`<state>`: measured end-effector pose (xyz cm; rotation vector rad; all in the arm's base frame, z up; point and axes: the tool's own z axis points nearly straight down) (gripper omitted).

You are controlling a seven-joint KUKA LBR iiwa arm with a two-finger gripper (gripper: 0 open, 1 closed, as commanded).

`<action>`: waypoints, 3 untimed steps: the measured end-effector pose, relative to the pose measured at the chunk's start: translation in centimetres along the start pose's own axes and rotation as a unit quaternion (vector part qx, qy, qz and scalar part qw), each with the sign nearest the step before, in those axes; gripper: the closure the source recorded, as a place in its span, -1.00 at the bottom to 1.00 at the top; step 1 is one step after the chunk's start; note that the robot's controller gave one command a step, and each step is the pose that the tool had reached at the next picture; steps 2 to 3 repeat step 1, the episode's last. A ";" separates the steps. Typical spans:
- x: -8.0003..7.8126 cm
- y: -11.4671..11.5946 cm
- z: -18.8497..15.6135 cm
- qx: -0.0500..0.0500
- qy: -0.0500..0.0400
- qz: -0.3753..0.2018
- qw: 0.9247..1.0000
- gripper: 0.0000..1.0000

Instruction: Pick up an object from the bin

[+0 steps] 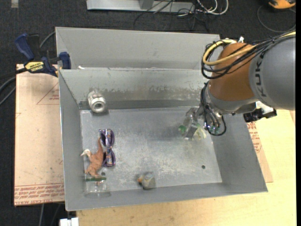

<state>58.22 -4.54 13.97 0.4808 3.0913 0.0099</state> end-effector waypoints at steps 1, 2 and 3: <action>-0.2 0.0 -9.0 0.001 0.003 -0.021 1.000 1.00; -0.2 0.0 -9.0 0.001 0.003 -0.021 1.000 1.00; -0.2 0.0 -9.0 0.001 0.003 -0.021 1.000 1.00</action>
Offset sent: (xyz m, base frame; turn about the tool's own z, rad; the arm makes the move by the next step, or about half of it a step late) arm -0.0112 0.0141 -0.0697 0.3904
